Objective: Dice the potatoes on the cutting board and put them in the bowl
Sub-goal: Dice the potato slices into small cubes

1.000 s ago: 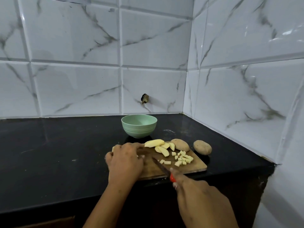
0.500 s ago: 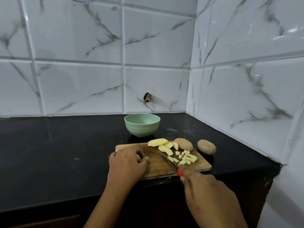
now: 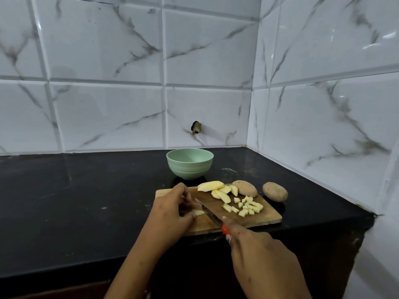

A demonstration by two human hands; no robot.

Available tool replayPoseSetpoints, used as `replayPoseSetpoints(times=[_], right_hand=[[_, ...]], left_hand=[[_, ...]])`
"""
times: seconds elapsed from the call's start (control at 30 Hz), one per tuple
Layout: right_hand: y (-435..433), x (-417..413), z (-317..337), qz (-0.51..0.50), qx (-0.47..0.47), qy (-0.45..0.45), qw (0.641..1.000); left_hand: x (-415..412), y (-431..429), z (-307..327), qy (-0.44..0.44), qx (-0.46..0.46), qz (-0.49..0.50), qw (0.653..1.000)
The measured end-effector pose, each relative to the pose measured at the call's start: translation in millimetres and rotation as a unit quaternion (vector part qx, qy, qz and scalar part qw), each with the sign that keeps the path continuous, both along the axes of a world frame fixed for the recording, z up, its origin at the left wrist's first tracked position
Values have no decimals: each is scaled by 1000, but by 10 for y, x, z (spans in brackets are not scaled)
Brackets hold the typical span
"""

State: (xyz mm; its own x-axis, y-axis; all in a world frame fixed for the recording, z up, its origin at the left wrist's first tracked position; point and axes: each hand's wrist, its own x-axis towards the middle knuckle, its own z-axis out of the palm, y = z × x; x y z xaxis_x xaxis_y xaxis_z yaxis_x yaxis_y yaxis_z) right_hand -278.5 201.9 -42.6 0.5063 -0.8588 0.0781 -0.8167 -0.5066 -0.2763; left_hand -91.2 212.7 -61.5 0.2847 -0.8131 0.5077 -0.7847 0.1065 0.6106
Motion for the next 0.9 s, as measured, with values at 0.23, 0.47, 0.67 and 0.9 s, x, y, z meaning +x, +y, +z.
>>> replayPoseSetpoints(times=[0.23, 0.47, 0.67, 0.9], right_hand=[[-7, 112, -66, 27, -41, 60, 997], [-65, 183, -65, 56, -113, 60, 990], [-81, 73, -123, 34, -118, 10, 992], [-70, 139, -130, 51, -110, 36, 992]], left_hand=[[-28, 5, 23, 24, -3, 12, 1000], [-50, 45, 46, 34, -1, 12, 999], [-66, -14, 50, 46, 9, 17, 999], [-106, -96, 44, 38, 9, 12, 999]])
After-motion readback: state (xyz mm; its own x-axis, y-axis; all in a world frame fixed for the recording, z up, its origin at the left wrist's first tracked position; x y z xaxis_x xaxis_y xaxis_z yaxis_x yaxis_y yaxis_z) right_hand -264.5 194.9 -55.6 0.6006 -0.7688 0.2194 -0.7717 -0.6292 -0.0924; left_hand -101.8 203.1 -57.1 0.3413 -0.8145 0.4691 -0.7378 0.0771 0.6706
